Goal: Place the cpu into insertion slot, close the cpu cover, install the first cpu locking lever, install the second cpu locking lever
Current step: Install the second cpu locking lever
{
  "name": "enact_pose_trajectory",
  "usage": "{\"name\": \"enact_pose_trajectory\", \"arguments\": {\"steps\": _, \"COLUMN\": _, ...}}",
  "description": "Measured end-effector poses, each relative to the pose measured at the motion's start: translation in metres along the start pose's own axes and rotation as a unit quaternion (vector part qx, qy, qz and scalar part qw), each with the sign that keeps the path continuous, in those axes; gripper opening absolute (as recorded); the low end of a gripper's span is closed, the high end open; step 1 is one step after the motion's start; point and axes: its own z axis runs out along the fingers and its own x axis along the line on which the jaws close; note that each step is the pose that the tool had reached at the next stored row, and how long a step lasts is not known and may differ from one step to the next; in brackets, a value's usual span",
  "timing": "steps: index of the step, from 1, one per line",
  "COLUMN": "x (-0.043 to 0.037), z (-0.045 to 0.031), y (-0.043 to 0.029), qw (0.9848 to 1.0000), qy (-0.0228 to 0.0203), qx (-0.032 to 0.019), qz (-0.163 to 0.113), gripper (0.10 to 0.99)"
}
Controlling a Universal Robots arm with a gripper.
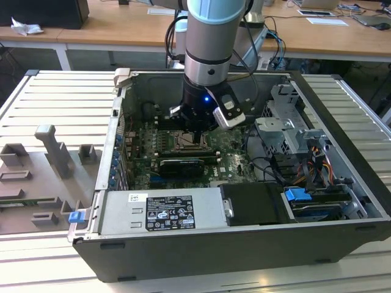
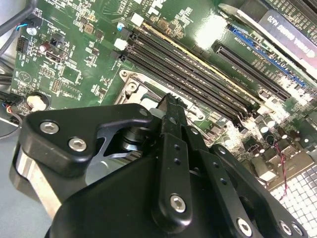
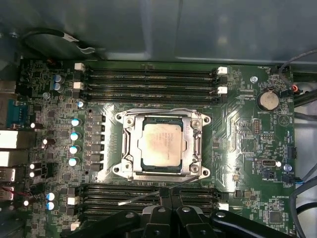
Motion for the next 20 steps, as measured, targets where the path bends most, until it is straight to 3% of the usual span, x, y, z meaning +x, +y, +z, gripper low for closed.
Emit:
{"name": "enact_pose_trajectory", "arguments": {"steps": 17, "x": 0.0021, "z": 0.0, "y": -0.0006, "qw": 1.0, "qy": 0.0, "qx": 0.0, "qz": 0.0, "gripper": 0.106}}
{"name": "enact_pose_trajectory", "arguments": {"steps": 20, "x": 0.0021, "z": 0.0005, "y": -0.0033, "qw": 1.0, "qy": 0.0049, "qx": -0.0057, "qz": 0.0, "gripper": 0.106}}
